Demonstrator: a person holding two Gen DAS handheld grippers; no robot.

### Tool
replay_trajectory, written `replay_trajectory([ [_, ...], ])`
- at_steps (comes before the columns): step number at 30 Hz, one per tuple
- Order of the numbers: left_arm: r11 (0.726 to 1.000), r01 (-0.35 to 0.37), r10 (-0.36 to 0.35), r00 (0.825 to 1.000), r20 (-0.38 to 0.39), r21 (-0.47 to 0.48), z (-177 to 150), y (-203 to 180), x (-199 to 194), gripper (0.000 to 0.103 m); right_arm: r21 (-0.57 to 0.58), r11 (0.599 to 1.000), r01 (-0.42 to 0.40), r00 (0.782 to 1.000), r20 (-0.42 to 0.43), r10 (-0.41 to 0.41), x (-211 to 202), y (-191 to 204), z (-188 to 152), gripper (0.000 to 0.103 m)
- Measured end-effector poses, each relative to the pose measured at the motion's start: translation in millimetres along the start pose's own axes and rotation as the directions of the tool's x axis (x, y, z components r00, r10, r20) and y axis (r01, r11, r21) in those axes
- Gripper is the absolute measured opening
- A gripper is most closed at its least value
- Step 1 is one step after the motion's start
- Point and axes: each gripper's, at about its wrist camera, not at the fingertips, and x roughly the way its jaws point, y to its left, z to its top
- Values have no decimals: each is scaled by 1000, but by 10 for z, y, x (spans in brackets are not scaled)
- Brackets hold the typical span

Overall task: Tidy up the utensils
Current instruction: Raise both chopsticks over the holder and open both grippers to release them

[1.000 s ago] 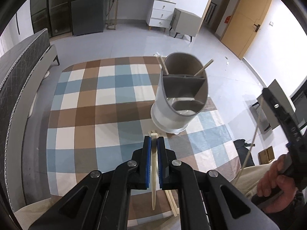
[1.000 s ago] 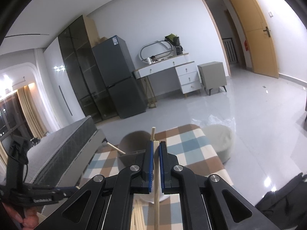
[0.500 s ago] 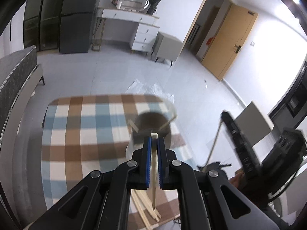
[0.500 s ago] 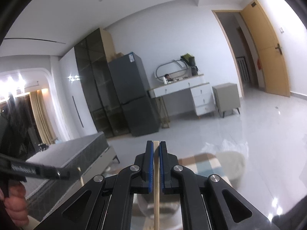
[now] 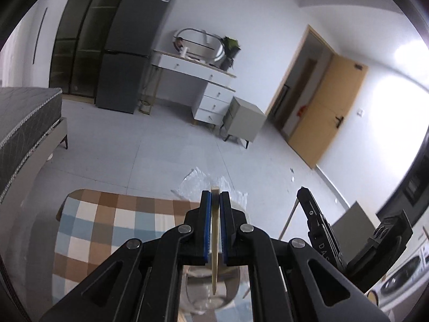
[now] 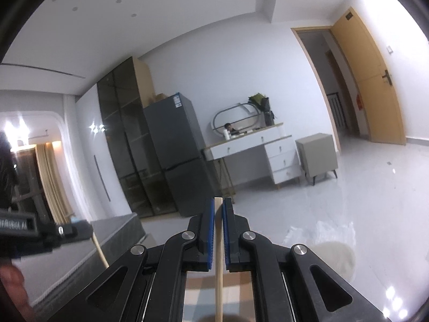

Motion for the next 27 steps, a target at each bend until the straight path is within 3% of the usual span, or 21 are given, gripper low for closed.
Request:
replay_trajectory([
  [7, 999, 0, 1, 1000, 10, -48, 45, 158, 299, 2, 16, 997, 76, 997, 20, -77, 357, -35, -177, 5],
  [15, 999, -5, 6, 999, 33, -44, 8, 191, 384, 2, 1, 991, 134, 989, 70, -133, 435, -20, -454, 5],
  [27, 1000, -17, 17, 1000, 9, -20, -105, 118, 371, 2, -100, 985, 141, 988, 73, -134, 362, 110, -526, 5],
])
